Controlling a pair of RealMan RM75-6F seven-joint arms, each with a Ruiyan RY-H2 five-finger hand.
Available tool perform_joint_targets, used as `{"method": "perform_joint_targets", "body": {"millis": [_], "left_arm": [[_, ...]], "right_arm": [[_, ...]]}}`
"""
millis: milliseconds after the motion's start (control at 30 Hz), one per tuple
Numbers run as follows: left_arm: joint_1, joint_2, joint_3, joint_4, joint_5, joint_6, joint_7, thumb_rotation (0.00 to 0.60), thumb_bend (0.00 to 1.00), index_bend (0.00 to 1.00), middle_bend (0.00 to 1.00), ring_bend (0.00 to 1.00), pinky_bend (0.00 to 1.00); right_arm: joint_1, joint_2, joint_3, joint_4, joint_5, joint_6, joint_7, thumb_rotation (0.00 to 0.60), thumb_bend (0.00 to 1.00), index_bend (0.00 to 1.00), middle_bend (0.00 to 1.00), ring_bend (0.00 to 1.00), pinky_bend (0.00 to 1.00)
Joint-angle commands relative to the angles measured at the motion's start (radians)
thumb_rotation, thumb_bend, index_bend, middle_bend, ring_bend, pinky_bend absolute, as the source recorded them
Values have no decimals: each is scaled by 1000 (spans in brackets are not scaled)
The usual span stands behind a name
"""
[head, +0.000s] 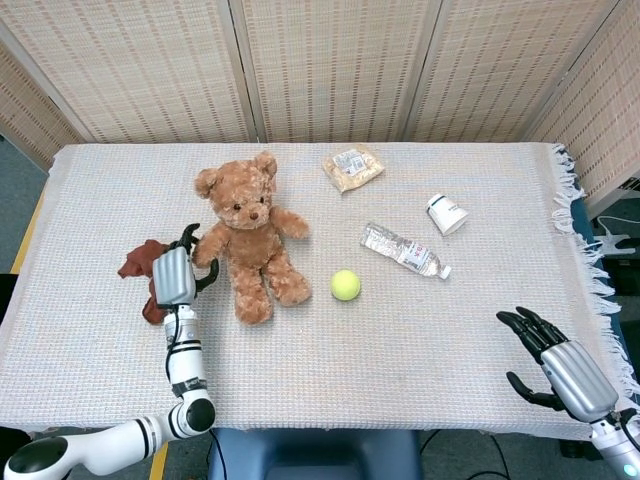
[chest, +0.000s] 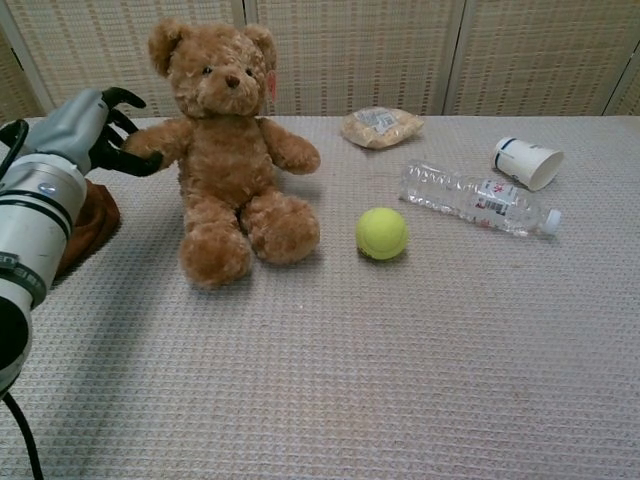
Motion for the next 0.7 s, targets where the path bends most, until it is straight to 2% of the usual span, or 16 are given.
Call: {"method": "perform_joint_targets", "body": {"millis": [33, 200, 300, 433, 567, 700], "left_arm": [[51, 101, 87, -81, 88, -7, -23, 600, 352, 46, 157, 195, 348], [134, 283, 219, -182, 191, -23, -12, 600, 351, 0, 58, 85, 301], [199, 404, 308, -240, 247, -19, -3, 600, 353, 0, 45, 68, 294], [273, 529, 393, -326, 286, 1, 14, 600, 351, 0, 35, 59, 283], [334, 607, 448, -399, 300, 27, 31, 600, 353, 0, 37, 59, 281], [378, 639, 483, -429, 319, 44, 29, 600, 342, 0, 40, 60, 281]], "right_arm": [[1, 0, -1, -1, 2, -4, -4, 600, 295, 2, 79, 0, 165], [0, -1, 0, -4, 4, -3, -8, 600, 295, 3, 79, 0, 165], [-1, -3, 3, -4, 10, -4, -14, 600, 295, 2, 78, 0, 165], [-2, -9, 7, -4, 17, -7, -28, 600, 295, 3, 79, 0, 165], [-5, -17, 8, -3, 23, -10, -50, 600, 295, 2, 79, 0, 165], [-8, -28, 9, -1, 25, -13, -74, 600, 295, 3, 79, 0, 165]]}}
